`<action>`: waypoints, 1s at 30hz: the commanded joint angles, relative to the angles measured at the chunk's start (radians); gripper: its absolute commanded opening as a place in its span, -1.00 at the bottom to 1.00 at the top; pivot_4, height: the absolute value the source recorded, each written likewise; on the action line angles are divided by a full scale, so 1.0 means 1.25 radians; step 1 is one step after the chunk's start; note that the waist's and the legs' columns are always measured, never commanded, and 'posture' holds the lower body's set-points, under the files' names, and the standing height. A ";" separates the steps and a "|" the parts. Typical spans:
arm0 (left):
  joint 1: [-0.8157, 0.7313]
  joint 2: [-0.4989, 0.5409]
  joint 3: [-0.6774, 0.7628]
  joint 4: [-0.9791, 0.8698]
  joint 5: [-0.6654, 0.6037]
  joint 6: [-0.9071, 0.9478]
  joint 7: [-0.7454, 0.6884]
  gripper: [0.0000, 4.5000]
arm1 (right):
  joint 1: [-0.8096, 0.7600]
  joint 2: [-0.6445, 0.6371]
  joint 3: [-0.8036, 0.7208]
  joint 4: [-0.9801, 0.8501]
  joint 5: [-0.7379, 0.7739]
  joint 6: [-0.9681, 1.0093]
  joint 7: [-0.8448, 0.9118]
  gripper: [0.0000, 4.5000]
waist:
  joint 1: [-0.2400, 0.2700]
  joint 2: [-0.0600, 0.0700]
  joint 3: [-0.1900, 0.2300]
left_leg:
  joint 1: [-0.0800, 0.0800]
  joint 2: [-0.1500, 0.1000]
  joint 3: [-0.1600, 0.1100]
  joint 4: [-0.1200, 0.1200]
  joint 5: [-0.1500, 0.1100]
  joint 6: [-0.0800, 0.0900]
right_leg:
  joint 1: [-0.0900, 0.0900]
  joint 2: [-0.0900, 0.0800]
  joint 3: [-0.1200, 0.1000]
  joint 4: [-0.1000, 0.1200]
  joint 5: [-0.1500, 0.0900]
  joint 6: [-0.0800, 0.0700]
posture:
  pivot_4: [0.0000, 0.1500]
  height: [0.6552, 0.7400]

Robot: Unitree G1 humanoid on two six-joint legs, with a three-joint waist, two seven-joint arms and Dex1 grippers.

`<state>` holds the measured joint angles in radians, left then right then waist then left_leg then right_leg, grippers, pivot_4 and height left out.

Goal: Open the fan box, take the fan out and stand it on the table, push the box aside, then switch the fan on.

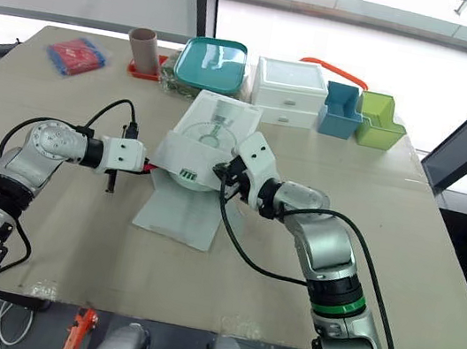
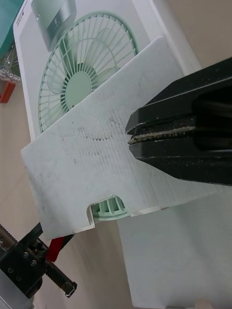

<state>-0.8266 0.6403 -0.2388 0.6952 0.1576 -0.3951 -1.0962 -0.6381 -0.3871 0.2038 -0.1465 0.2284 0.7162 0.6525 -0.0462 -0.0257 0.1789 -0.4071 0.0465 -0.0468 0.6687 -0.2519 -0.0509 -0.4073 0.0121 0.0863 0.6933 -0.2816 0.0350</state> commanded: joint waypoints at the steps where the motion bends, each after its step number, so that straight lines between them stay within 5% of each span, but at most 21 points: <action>1: -0.005 -0.009 0.014 -0.029 -0.023 -0.019 0.007 -1.00 | 0.013 -0.006 0.020 -0.003 -0.008 0.014 0.005 -0.99 | 0.000 0.000 0.000 | 0.000 0.000 0.000 0.000 0.000 0.000 | 0.000 0.000 0.000 0.000 0.000 0.000 | 1.00 1.00; 30: 0.278 0.143 0.153 -0.605 -0.096 0.260 0.060 -1.00 | -0.011 -0.001 0.036 0.032 -0.007 0.000 0.027 -0.99 | -0.001 0.000 0.000 | 0.000 0.001 0.000 0.000 0.000 0.000 | 0.000 0.000 0.000 0.000 0.000 0.000 | 1.00 1.00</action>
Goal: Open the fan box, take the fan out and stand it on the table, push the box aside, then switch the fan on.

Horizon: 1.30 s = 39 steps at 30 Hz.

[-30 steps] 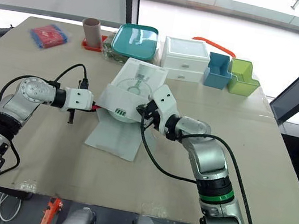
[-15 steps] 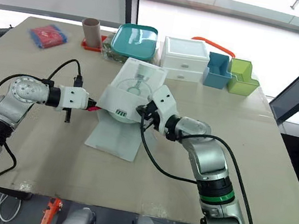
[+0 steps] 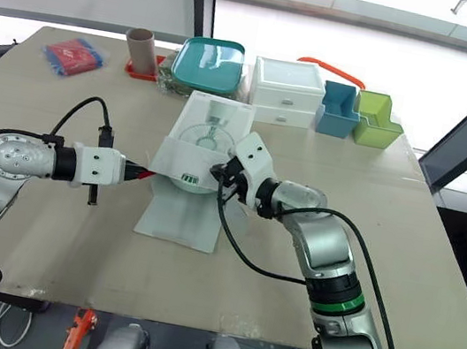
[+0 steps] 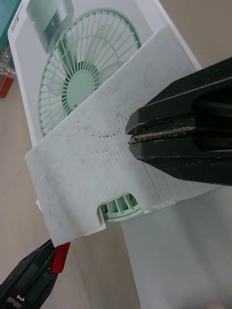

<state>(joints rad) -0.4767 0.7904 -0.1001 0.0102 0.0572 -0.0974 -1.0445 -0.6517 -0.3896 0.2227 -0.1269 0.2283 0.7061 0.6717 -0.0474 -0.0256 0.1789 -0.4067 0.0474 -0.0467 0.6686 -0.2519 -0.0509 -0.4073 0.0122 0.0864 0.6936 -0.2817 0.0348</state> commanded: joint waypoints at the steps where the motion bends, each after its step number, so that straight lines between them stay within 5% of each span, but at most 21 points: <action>1: -0.001 0.030 0.049 -0.067 -0.017 0.027 0.023 -1.00 | -0.002 0.000 0.022 0.017 -0.008 0.008 0.013 -0.99 | 0.000 0.000 0.000 | 0.000 0.000 0.000 0.000 0.000 0.000 | 0.000 0.000 0.000 0.000 0.000 0.000 | 1.00 1.00; 19: 0.092 -0.063 0.062 -0.415 -0.299 0.386 0.077 -1.00 | -0.015 -0.008 0.033 0.038 -0.015 -0.001 0.041 -0.99 | -0.001 0.000 0.000 | 0.001 0.000 0.000 0.000 0.000 0.000 | 0.000 0.000 0.001 0.000 0.000 0.000 | 1.00 1.00; 21: 0.125 -0.092 0.035 -0.443 -0.311 0.416 0.098 -0.84 | -0.014 -0.006 0.033 0.038 -0.017 -0.001 0.041 -1.00 | -0.001 0.000 0.000 | 0.001 0.000 0.000 0.000 0.000 0.000 | 0.001 0.000 0.001 0.000 0.000 0.000 | 1.00 1.00; 29: 0.201 -0.109 0.009 -0.488 -0.352 0.505 0.131 -0.84 | -0.014 -0.006 0.036 0.041 -0.022 -0.004 0.044 -1.00 | -0.002 0.000 0.000 | 0.002 0.000 0.000 0.000 0.000 0.000 | 0.001 0.000 0.001 0.001 0.000 0.000 | 1.00 1.00; 39: 0.282 -0.157 0.128 -0.543 -0.564 0.650 0.225 -0.84 | -0.010 0.004 0.040 0.042 -0.026 -0.006 0.043 -1.00 | -0.001 0.000 0.000 | 0.002 0.000 0.000 0.000 0.000 0.000 | 0.001 0.000 0.001 0.001 -0.001 0.000 | 1.00 1.00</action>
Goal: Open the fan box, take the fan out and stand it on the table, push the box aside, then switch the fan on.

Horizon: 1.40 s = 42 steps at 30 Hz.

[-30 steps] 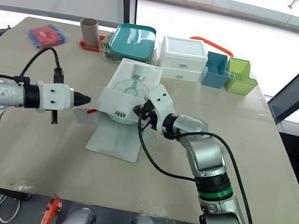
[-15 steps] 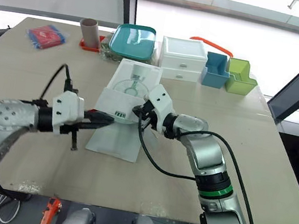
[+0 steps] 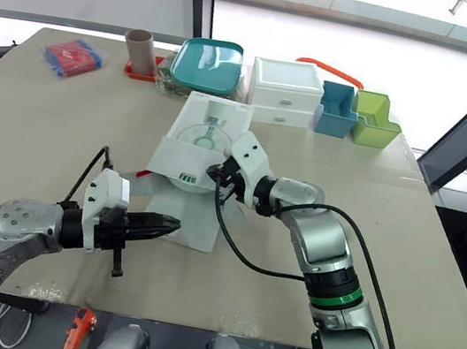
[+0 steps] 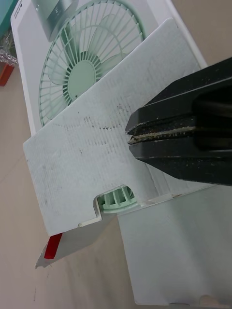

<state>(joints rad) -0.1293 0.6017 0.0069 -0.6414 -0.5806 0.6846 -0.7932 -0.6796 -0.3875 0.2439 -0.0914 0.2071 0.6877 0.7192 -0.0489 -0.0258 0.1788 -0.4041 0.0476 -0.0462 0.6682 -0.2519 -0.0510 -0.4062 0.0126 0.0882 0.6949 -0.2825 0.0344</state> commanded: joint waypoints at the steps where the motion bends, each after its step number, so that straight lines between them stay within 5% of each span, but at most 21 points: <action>1: 0.008 -0.006 0.050 -0.019 -0.066 0.031 0.029 -0.63 | 0.012 0.003 0.023 0.015 -0.010 0.008 0.004 -1.00 | -0.001 0.000 0.000 | 0.000 0.000 0.000 0.000 0.000 0.000 | 0.000 0.000 0.000 0.000 0.000 0.000 | 1.00 1.00; 10: 0.084 -0.019 0.176 0.056 -0.220 0.106 0.079 0.73 | 0.010 0.007 0.022 0.017 -0.011 0.009 0.008 -1.00 | -0.002 0.000 0.000 | 0.001 0.000 0.000 0.000 0.000 0.000 | 0.000 0.000 0.000 0.000 0.000 0.000 | 1.00 1.00; 12: 0.088 -0.019 0.213 0.082 -0.305 0.146 0.074 0.84 | 0.010 0.008 0.024 0.019 -0.012 0.009 0.009 -1.00 | -0.002 0.000 0.000 | 0.001 0.000 0.000 0.000 0.000 0.000 | 0.000 0.000 0.000 0.000 0.000 0.000 | 1.00 1.00; 21: 0.003 -0.144 0.198 0.206 -0.434 0.235 0.263 0.84 | 0.022 0.015 0.032 0.008 -0.014 0.013 0.002 -1.00 | 0.000 -0.001 -0.001 | 0.001 0.000 0.000 -0.001 0.000 0.000 | 0.001 0.000 0.000 0.000 0.000 0.000 | 1.00 1.00; 42: -0.106 -0.283 0.214 0.341 -0.617 0.276 0.572 0.84 | 0.021 0.008 0.012 0.006 -0.022 0.018 -0.014 -1.00 | 0.001 -0.002 -0.001 | 0.001 -0.001 0.000 -0.001 0.001 -0.002 | 0.001 -0.001 0.000 0.000 0.000 0.000 | 1.00 1.00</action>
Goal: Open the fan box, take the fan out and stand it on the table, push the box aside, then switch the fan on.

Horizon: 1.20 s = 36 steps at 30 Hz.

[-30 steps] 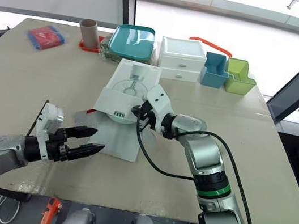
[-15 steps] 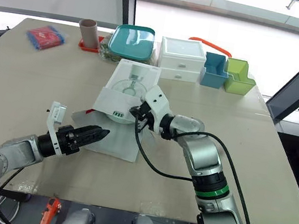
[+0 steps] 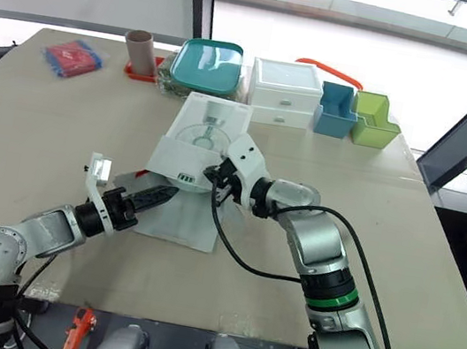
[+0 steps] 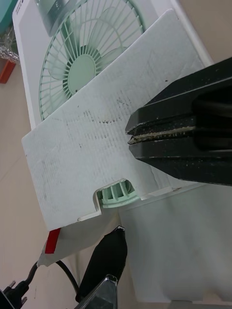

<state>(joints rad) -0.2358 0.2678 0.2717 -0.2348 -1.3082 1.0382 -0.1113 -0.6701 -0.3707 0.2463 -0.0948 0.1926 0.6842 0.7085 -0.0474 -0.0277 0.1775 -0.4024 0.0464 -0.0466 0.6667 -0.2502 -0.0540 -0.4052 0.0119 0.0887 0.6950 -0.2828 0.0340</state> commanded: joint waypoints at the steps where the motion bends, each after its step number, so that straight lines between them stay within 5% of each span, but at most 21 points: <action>1: -0.025 -0.023 -0.002 0.020 -0.034 -0.006 0.033 0.84 | 0.014 -0.005 0.009 0.007 -0.010 0.022 -0.007 -1.00 | 0.000 0.000 0.000 | 0.000 0.000 0.000 0.000 0.000 0.000 | 0.000 0.000 0.000 0.000 0.000 0.000 | 1.00 1.00; 13: -0.058 -0.093 0.000 0.077 -0.088 -0.021 0.122 0.84 | 0.024 -0.017 0.002 -0.010 -0.010 0.029 -0.011 -1.00 | 0.001 0.000 0.000 | 0.000 0.000 -0.001 0.000 0.001 -0.001 | 0.000 0.000 0.000 0.000 0.000 0.000 | 1.00 1.00; 18: -0.073 -0.090 -0.012 0.090 -0.073 -0.015 0.112 0.19 | 0.024 -0.021 0.000 -0.012 -0.010 0.031 -0.011 -1.00 | 0.001 0.000 0.000 | 0.000 -0.001 -0.001 -0.001 0.001 -0.002 | 0.000 0.000 0.000 0.000 0.000 0.000 | 1.00 1.00; 36: -0.099 -0.112 -0.012 0.141 -0.061 -0.018 0.098 0.19 | 0.025 -0.025 -0.003 -0.019 -0.010 0.032 -0.018 -1.00 | 0.001 0.000 0.000 | 0.000 -0.001 -0.001 -0.001 0.002 -0.003 | 0.001 0.000 0.000 -0.002 0.000 0.001 | 1.00 1.00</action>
<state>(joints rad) -0.3451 0.1361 0.2716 -0.0652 -1.3808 1.0224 0.0313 -0.6565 -0.3913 0.2339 -0.1230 0.1918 0.7076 0.6900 -0.0455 -0.0278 0.1774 -0.4026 0.0445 -0.0486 0.6651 -0.2480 -0.0578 -0.4038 0.0114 0.0883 0.6924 -0.2825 0.0353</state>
